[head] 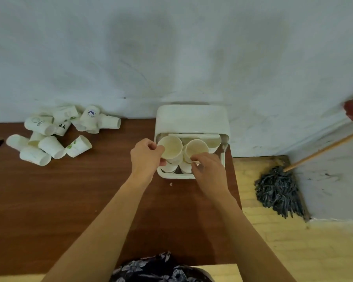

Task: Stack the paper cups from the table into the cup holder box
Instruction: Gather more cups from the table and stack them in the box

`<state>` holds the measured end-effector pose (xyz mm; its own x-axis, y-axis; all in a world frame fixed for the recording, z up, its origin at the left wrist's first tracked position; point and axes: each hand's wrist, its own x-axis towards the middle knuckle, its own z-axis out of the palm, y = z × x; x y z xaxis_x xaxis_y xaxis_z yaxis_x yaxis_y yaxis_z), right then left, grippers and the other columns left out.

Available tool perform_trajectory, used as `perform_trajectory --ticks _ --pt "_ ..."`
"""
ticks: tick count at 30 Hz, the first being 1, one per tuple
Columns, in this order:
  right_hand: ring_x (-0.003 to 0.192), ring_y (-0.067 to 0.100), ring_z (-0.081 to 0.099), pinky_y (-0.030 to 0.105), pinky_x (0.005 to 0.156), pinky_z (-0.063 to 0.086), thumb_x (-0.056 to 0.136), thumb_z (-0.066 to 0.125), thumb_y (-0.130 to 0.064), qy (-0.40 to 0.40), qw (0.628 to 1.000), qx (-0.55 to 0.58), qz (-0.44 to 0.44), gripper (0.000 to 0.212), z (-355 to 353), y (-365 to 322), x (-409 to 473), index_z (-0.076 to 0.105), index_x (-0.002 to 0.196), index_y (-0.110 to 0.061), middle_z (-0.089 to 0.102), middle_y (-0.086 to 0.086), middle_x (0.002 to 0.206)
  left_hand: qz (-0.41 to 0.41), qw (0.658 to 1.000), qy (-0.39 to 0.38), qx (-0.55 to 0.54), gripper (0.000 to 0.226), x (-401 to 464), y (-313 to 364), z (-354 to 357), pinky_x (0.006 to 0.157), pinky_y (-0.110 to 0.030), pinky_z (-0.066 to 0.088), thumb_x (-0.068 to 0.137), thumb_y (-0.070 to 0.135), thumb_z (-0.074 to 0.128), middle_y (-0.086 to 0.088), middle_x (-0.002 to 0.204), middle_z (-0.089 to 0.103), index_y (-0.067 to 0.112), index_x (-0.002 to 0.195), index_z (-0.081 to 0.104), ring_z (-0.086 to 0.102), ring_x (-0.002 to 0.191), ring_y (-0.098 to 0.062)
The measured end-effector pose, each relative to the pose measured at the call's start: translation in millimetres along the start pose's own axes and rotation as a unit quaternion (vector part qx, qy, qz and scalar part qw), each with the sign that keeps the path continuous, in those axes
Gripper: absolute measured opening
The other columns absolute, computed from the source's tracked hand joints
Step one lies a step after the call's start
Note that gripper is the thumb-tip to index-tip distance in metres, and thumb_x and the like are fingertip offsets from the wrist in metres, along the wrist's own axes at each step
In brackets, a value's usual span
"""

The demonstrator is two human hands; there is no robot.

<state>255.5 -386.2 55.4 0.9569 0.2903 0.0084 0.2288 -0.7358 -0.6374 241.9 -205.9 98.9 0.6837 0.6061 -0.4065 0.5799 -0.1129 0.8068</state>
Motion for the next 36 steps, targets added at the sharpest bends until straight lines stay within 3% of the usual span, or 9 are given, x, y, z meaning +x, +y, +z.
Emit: perform_trajectory --ticks 5,10,16,22,28,32,36 --pt "0.105 0.012 0.052 0.023 0.079 0.042 0.090 0.063 -0.017 -0.034 0.999 0.015 -0.021 0.021 -6 9 8 0.069 0.110 -0.020 0.065 -0.007 0.109 0.032 0.998 0.051 0.026 0.006 1 7 6 0.063 -0.045 0.060 0.082 0.011 0.064 -0.005 0.076 0.064 0.007 0.084 0.060 0.069 0.051 -0.017" --pt "0.101 0.010 0.050 0.022 0.077 0.039 0.090 0.062 -0.018 -0.046 0.998 0.007 -0.047 0.019 -8 17 16 0.069 0.108 -0.021 0.065 -0.009 0.108 0.045 0.985 0.085 0.141 0.009 8 4 12 0.061 -0.043 0.059 0.077 0.023 0.061 -0.005 0.073 0.066 0.018 0.074 0.053 0.068 0.059 -0.023" --pt "0.097 0.010 0.049 0.026 0.080 0.045 0.089 0.064 -0.017 -0.048 0.996 0.009 -0.072 0.020 -6 21 21 0.069 0.107 -0.023 0.066 -0.009 0.106 0.042 0.975 0.080 0.203 0.011 13 -3 11 0.063 -0.041 0.059 0.076 0.023 0.060 -0.005 0.073 0.064 0.016 0.075 0.051 0.066 0.061 -0.024" --pt "0.099 0.019 0.059 0.032 0.085 0.043 0.084 0.069 -0.009 -0.025 0.995 -0.009 -0.097 0.019 -2 19 27 0.074 0.100 -0.018 0.071 -0.003 0.101 0.025 0.965 0.027 0.261 0.012 20 -8 18 0.070 -0.040 0.056 0.080 0.025 0.059 -0.005 0.077 0.065 0.016 0.083 0.053 0.065 0.070 -0.024" --pt "0.107 0.019 0.056 0.041 0.092 0.037 0.094 0.058 -0.021 -0.084 0.990 -0.091 -0.075 0.017 9 28 26 0.072 0.103 -0.025 0.071 -0.009 0.102 0.181 0.933 0.065 0.303 0.018 16 -19 23 0.068 -0.025 0.036 0.087 0.028 0.061 0.005 0.102 0.053 0.020 0.103 0.058 0.050 0.090 -0.014" --pt "0.111 0.020 0.054 0.042 0.092 0.034 0.100 0.051 -0.030 -0.091 0.987 -0.103 -0.080 0.022 13 28 23 0.072 0.104 -0.024 0.071 -0.008 0.105 0.252 0.914 -0.034 0.317 0.015 14 -31 25 0.073 -0.024 0.043 0.089 0.035 0.060 0.011 0.100 0.058 0.024 0.099 0.065 0.050 0.093 -0.008" --pt "0.111 0.021 0.052 0.043 0.090 0.035 0.101 0.047 -0.031 -0.096 0.985 -0.117 -0.078 0.026 21 25 21 0.072 0.101 -0.023 0.071 -0.006 0.101 0.246 0.903 -0.079 0.342 0.016 21 -42 30 0.074 -0.030 0.049 0.088 0.037 0.062 0.011 0.096 0.063 0.025 0.096 0.069 0.054 0.090 -0.011"
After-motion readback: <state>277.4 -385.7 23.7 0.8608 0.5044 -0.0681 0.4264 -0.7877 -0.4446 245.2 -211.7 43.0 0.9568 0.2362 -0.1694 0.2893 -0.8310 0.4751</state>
